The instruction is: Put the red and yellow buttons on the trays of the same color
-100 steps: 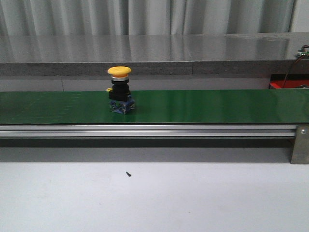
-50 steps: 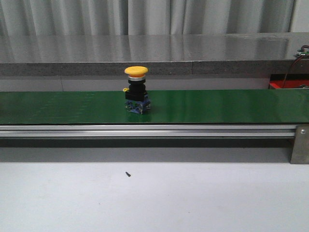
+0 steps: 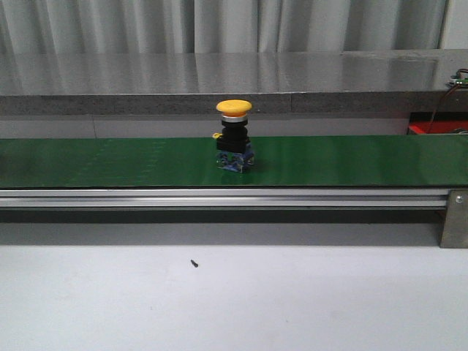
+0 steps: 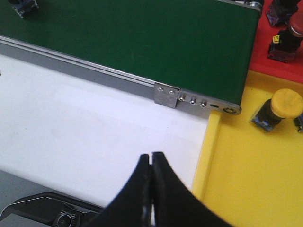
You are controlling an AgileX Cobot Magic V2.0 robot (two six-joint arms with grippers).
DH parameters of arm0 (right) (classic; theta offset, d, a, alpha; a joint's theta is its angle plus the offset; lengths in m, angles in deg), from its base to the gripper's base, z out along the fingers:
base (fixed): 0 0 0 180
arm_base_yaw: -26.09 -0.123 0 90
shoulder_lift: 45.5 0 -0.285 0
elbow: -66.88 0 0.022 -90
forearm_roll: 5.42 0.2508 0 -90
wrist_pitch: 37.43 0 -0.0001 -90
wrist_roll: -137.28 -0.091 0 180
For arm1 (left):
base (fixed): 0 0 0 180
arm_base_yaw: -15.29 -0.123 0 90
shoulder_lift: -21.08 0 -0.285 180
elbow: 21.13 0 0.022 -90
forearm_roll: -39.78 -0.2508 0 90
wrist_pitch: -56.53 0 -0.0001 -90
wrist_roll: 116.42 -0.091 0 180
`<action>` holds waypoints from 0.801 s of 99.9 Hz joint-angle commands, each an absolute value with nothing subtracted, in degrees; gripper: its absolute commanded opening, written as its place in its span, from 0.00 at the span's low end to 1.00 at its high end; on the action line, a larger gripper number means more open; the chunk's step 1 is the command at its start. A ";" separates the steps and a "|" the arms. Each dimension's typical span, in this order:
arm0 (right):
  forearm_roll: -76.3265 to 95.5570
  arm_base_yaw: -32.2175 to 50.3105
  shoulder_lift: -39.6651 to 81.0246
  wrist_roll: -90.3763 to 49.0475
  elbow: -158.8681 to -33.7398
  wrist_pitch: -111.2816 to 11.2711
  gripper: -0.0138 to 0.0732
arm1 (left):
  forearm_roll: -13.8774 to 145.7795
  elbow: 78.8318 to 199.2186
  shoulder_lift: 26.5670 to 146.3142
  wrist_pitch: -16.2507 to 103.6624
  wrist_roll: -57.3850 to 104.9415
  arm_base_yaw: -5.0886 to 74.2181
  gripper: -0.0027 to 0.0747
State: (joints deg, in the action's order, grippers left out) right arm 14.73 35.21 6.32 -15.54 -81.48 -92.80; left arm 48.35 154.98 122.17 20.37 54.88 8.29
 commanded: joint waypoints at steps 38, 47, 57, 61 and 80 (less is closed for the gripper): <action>15.75 35.04 6.04 -15.10 -82.77 -90.12 0.05 | 50.86 149.43 97.18 24.93 52.62 20.19 0.84; 15.75 35.04 6.04 -15.10 -82.77 -90.12 0.05 | 50.86 145.27 92.24 27.03 52.62 22.46 0.83; 15.75 35.04 6.04 -15.10 -82.77 -90.63 0.05 | 50.86 139.51 86.87 29.08 52.62 23.51 0.79; 15.82 35.04 6.04 -15.10 -82.77 -90.76 0.05 | 50.90 137.49 84.52 29.57 52.62 23.51 0.76; 17.23 35.04 6.04 -15.15 -82.77 -90.74 0.05 | 50.90 125.58 73.98 32.06 52.62 23.51 0.50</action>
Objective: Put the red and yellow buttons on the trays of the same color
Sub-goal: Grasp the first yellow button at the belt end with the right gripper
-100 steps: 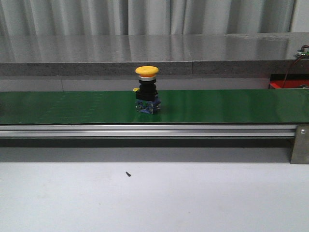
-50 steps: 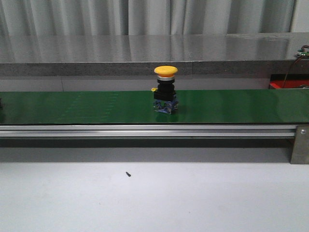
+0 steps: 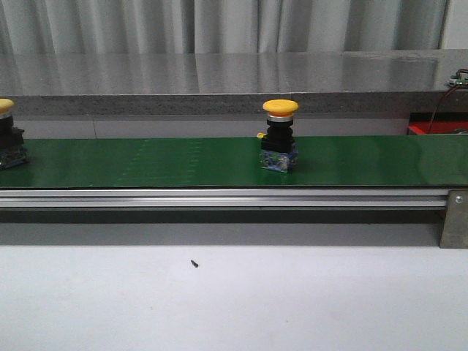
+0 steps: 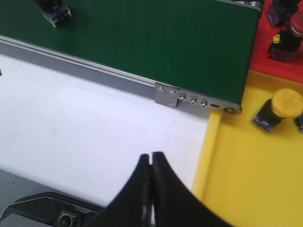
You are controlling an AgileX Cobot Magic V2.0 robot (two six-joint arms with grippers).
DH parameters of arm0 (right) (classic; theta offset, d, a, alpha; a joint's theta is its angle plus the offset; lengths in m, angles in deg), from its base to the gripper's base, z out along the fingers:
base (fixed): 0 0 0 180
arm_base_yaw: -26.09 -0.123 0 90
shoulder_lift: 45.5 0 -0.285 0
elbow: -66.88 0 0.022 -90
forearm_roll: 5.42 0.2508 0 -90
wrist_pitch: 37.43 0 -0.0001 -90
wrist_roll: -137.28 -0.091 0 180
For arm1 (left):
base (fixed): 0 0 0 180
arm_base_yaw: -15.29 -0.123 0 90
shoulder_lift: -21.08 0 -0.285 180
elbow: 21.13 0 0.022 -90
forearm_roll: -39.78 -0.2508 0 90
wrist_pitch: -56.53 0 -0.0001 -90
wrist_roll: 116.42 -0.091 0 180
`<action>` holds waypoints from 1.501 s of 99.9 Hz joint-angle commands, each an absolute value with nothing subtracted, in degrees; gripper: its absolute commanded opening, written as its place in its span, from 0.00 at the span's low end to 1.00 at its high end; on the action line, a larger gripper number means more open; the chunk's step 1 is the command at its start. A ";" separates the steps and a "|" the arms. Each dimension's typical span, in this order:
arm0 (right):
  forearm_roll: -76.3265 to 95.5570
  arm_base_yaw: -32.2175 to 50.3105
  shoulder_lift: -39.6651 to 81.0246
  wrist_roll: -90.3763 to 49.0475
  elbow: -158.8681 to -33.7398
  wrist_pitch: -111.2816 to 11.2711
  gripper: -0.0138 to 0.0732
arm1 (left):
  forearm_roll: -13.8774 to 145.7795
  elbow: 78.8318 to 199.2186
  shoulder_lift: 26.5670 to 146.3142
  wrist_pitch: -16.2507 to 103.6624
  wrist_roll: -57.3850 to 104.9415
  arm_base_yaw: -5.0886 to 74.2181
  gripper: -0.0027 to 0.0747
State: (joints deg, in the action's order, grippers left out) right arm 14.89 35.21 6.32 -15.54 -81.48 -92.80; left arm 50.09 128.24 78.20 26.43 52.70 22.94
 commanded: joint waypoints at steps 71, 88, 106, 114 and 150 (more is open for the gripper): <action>21.78 35.04 8.78 -15.15 -83.17 -88.20 0.80 | 53.45 108.41 52.80 37.14 52.62 23.51 0.01; 23.12 35.04 14.98 -15.15 -85.64 -89.93 0.84 | 53.45 108.41 52.80 38.06 52.62 23.51 0.01; 22.92 32.87 23.13 -15.15 -89.03 -88.74 0.84 | 53.45 108.41 52.80 38.27 52.62 23.51 0.01; 22.01 31.13 26.92 -15.09 -90.94 -87.36 0.84 | 53.45 108.41 52.80 38.27 52.62 23.51 0.01; 17.80 22.19 43.34 -15.09 -101.26 -81.40 0.84 | 53.45 108.41 52.80 38.27 52.62 23.51 0.01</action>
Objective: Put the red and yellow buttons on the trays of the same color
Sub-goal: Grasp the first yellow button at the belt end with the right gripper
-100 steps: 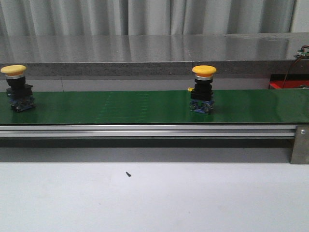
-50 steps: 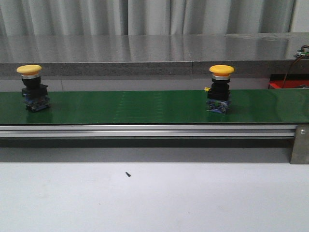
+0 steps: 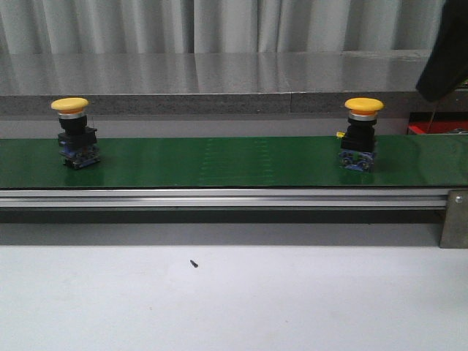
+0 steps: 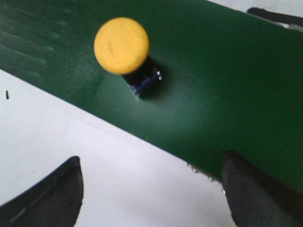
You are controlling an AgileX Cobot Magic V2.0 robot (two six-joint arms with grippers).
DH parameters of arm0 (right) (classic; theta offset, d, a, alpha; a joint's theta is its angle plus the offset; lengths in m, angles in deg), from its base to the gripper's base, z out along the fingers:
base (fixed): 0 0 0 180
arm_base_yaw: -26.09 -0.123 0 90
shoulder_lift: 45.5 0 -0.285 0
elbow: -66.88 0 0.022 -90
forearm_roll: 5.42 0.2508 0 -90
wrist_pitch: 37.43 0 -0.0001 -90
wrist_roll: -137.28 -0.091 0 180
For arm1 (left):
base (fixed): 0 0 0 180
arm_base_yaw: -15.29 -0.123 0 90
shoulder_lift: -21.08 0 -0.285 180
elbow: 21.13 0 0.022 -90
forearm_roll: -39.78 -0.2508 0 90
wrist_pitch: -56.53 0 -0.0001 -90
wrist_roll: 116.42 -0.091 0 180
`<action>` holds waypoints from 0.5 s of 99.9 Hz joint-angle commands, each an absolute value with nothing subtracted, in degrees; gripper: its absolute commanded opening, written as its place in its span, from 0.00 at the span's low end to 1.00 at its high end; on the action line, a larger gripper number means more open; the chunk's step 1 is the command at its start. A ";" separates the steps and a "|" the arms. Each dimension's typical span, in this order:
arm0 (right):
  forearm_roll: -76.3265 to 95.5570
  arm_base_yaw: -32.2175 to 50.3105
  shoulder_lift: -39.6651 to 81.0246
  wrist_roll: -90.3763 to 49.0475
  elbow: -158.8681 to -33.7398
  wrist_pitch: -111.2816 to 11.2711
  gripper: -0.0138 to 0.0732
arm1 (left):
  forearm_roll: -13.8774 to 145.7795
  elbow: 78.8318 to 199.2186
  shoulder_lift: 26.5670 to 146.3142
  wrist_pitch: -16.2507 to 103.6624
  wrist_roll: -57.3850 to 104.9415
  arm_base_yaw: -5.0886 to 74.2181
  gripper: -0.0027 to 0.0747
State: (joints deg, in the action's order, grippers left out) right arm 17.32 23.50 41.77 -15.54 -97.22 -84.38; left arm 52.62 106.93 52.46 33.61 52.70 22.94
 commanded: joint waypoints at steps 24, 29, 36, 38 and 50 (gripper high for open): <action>17.67 20.78 51.35 -15.09 -108.00 -81.40 0.84 | 53.45 108.41 52.80 38.17 52.62 23.51 0.01; 17.63 20.78 52.52 -15.09 -108.84 -81.34 0.84 | 53.45 108.41 52.80 38.17 52.62 23.51 0.01; 17.02 20.78 53.97 -15.09 -109.67 -80.87 0.84 | 53.45 108.41 52.80 38.09 52.62 23.51 0.01; 16.88 20.78 54.43 -15.09 -109.74 -80.58 0.83 | 53.45 108.41 52.80 38.09 52.62 23.51 0.01; 15.34 20.78 56.65 -15.09 -110.68 -80.70 0.71 | 53.45 108.41 52.80 38.09 52.62 23.51 0.01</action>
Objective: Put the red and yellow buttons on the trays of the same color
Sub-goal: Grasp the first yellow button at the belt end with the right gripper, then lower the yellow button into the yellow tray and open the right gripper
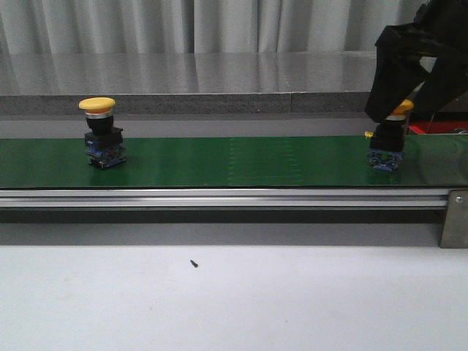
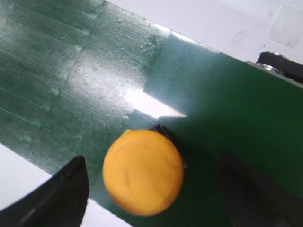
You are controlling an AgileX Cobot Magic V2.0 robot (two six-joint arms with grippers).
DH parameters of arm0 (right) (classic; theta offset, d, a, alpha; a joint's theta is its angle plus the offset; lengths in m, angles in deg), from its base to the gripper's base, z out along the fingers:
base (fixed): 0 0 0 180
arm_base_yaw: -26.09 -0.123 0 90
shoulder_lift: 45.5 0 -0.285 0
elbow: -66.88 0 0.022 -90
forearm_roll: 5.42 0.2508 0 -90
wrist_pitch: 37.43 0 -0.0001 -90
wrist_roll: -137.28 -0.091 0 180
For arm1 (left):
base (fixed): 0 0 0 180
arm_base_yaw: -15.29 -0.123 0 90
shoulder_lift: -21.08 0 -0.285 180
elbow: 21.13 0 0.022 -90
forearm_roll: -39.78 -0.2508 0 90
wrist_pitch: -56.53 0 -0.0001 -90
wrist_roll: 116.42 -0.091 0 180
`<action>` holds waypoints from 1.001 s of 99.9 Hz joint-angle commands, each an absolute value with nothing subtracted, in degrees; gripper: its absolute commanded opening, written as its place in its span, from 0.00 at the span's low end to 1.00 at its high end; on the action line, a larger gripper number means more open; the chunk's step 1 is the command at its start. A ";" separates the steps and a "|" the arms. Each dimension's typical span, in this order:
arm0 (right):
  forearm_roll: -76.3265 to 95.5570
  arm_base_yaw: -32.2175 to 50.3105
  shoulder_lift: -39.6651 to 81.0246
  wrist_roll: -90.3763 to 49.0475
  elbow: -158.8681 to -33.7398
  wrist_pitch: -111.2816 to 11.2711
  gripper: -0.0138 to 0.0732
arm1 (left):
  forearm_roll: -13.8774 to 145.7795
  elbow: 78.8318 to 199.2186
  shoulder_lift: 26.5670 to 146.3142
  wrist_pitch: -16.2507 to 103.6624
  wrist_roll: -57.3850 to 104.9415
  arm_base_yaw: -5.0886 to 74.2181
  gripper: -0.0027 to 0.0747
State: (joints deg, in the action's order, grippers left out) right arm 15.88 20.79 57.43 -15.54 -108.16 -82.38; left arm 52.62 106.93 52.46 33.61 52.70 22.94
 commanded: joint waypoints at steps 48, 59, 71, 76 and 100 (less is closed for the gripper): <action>8.75 21.75 50.47 -20.09 -113.69 -89.48 0.35 | 53.45 108.41 52.80 38.05 52.62 23.51 0.01; 8.06 24.04 46.18 -20.49 -112.09 -91.57 0.35 | 53.45 108.41 52.80 38.05 52.62 23.51 0.01; 8.06 28.57 41.39 -20.49 -107.43 -91.89 0.35 | 53.45 108.41 52.80 38.05 52.62 23.51 0.01; 8.06 30.69 39.50 -20.36 -105.01 -91.62 0.35 | 53.45 108.41 52.80 38.05 52.62 23.51 0.01; 8.00 42.17 32.36 -19.46 -91.99 -88.86 0.35 | 53.45 108.41 52.80 38.05 52.62 23.51 0.01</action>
State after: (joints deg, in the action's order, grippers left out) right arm 7.67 38.32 35.95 -20.27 -94.51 -92.18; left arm 52.62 106.93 52.46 33.61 52.70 22.94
